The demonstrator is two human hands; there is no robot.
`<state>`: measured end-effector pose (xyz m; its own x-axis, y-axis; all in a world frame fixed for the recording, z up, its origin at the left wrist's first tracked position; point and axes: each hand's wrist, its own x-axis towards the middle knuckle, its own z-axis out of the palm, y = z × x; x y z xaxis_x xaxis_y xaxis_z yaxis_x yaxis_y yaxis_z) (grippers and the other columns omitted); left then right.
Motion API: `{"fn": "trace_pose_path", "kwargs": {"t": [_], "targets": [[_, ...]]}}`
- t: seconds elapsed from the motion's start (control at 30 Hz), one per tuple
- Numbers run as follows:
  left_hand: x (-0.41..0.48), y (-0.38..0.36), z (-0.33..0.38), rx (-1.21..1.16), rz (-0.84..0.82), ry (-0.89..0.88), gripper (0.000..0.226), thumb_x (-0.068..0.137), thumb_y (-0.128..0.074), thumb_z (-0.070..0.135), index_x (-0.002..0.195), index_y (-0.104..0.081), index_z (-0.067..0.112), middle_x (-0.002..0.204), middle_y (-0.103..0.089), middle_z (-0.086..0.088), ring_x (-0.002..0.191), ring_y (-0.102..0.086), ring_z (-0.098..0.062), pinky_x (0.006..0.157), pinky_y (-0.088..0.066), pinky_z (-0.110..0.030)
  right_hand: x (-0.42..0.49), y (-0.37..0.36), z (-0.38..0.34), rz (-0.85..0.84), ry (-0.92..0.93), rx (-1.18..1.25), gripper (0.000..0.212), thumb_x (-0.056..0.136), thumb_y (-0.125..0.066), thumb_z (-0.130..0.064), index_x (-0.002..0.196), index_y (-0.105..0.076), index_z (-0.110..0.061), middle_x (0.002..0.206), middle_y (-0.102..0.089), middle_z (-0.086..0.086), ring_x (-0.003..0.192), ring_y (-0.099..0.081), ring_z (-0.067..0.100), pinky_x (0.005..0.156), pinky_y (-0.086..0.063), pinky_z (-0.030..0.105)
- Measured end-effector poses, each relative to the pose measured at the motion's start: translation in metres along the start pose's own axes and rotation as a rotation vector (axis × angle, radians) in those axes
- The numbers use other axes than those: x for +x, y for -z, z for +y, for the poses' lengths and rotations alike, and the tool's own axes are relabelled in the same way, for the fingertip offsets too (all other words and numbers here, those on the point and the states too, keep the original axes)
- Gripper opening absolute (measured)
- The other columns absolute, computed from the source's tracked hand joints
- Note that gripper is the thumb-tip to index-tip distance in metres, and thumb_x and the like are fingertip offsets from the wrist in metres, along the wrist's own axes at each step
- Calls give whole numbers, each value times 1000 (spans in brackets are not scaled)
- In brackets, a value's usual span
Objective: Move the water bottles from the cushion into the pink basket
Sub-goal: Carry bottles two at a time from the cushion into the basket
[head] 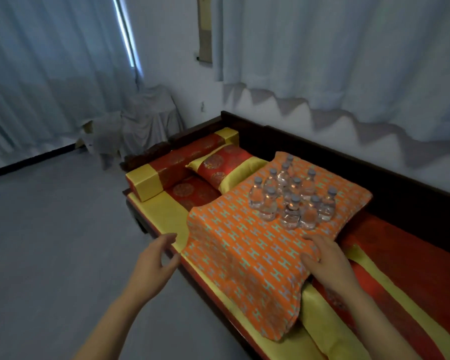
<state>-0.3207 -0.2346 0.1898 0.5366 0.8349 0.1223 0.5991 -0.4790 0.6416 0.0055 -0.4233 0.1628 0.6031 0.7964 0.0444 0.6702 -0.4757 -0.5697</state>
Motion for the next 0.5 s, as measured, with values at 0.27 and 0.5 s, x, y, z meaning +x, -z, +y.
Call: {"fn": "trace_pose_path", "kwargs": {"t": [0.27,0.5], "targets": [[189,-49,-23,-179,-263,-140,48,82,-69,21,127,-54,14,113,-65,1,100,-60,-8,81,-39,-7,73,-38,-29,158,-190,66,41,82,-68,-22,121,-61,-13,122,-60,7,117,-54,25,93,-38,30],[289,-124,-27,-344,-514,-126,47,77,-69,28,121,-56,18,107,-66,3,96,-59,8,78,-41,-4,126,-87,-14,278,-382,237,55,70,-61,-38,117,-63,-12,111,-56,-3,111,-58,29,98,-46,46]]}}
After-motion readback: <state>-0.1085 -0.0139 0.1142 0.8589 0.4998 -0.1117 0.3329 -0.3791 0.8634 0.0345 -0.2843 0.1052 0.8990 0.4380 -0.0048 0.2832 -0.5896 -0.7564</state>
